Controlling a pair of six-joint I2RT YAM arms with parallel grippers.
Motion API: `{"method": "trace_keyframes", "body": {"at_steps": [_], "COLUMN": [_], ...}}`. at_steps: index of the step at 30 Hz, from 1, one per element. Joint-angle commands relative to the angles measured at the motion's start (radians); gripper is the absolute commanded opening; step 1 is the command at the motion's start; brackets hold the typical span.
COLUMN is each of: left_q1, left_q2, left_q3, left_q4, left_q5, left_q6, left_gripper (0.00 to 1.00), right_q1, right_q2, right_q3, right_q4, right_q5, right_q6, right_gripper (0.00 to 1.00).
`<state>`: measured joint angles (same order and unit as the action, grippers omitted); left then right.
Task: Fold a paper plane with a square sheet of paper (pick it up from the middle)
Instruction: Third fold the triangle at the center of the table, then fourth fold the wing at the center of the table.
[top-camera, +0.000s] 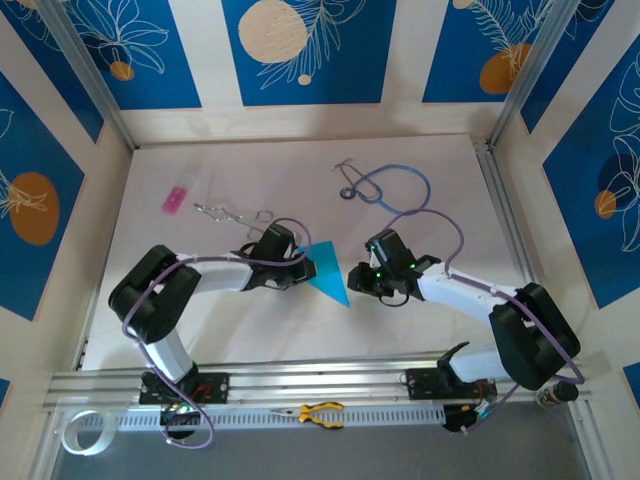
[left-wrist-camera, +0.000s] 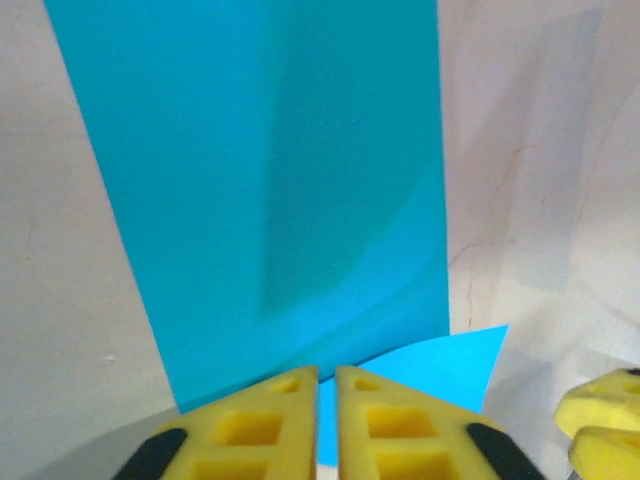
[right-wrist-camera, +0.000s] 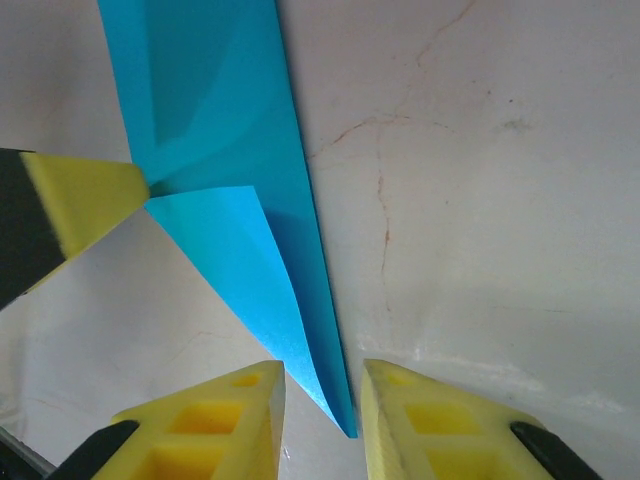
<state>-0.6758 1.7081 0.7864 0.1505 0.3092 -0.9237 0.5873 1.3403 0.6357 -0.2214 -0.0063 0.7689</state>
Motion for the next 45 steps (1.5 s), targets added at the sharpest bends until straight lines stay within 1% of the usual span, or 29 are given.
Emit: {"method": "trace_keyframes", "body": {"at_steps": [1, 3, 9, 13, 17, 22, 26, 31, 37, 40, 42, 45], "left_q1": [0.000, 0.006, 0.045, 0.079, 0.100, 0.110, 0.114, 0.125, 0.134, 0.136, 0.137, 0.141], "left_q2": [-0.049, -0.071, -0.134, -0.139, -0.118, -0.087, -0.071, -0.067, -0.064, -0.061, -0.064, -0.067], "left_q3": [0.025, 0.020, -0.001, -0.010, -0.011, -0.012, -0.013, -0.013, -0.012, -0.010, -0.011, -0.013], "left_q4": [-0.062, -0.080, -0.128, -0.133, -0.106, -0.059, -0.048, -0.057, -0.065, -0.065, -0.068, -0.071], "left_q5": [-0.024, -0.038, -0.057, -0.012, 0.058, 0.109, 0.126, 0.133, 0.136, 0.141, 0.142, 0.140], "left_q6": [0.059, 0.074, 0.102, 0.099, 0.079, 0.048, 0.037, 0.039, 0.042, 0.042, 0.042, 0.042], "left_gripper": [0.19, 0.23, 0.32, 0.36, 0.40, 0.40, 0.40, 0.40, 0.40, 0.40, 0.40, 0.40], "right_q1": [0.000, -0.003, -0.017, -0.019, -0.023, -0.024, -0.029, -0.042, -0.047, -0.049, -0.049, -0.052], "right_q2": [0.012, 0.020, 0.050, 0.064, 0.083, 0.148, 0.205, 0.261, 0.294, 0.301, 0.289, 0.264], "right_q3": [0.008, 0.011, 0.021, 0.017, 0.021, 0.071, 0.120, 0.158, 0.168, 0.166, 0.160, 0.154], "right_q4": [0.012, 0.021, 0.056, 0.085, 0.132, 0.138, 0.117, 0.091, 0.097, 0.109, 0.115, 0.117], "right_q5": [-0.001, -0.012, -0.059, -0.070, -0.119, -0.166, -0.156, -0.147, -0.184, -0.198, -0.195, -0.195], "right_q6": [0.019, 0.021, 0.019, 0.028, 0.018, -0.012, -0.039, -0.061, -0.081, -0.082, -0.079, -0.086], "right_gripper": [0.28, 0.28, 0.29, 0.32, 0.33, 0.34, 0.34, 0.34, 0.33, 0.30, 0.25, 0.20]}}
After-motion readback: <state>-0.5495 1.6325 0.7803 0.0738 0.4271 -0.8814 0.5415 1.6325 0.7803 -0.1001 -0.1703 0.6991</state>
